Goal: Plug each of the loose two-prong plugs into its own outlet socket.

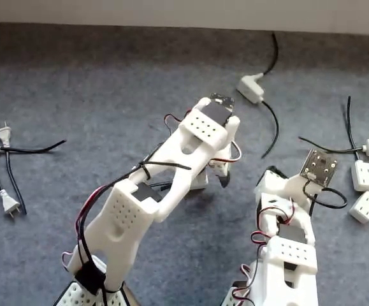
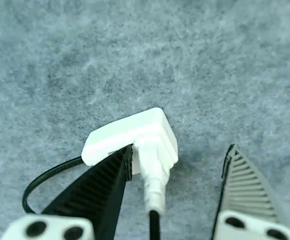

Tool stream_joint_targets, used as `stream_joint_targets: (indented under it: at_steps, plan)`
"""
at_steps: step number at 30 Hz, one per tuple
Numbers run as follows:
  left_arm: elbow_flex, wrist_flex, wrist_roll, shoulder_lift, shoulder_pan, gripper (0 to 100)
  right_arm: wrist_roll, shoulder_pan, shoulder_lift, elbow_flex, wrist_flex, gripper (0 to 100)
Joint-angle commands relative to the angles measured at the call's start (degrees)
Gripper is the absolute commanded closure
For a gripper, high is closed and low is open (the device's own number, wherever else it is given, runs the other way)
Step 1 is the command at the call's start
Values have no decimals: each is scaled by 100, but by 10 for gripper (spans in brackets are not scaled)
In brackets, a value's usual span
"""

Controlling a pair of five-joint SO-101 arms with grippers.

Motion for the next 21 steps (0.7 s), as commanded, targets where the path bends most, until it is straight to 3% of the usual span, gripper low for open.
stream_joint_targets:
  at_steps: [1,10,16,21]
  plan:
    - [-119,62,-237,-901,-119,704,-53,-66,-66,-13,-110,991]
    - [-127,-114,-273,-2809,-822,704,-53,-66,-66,-13,-92,990]
    - [-127,-738,-273,-3820,-1780,701,-53,-84,-84,-13,-84,987]
    - [-92,-818,-237,-4514,-2862,704,-53,-356,-75,-13,-75,865]
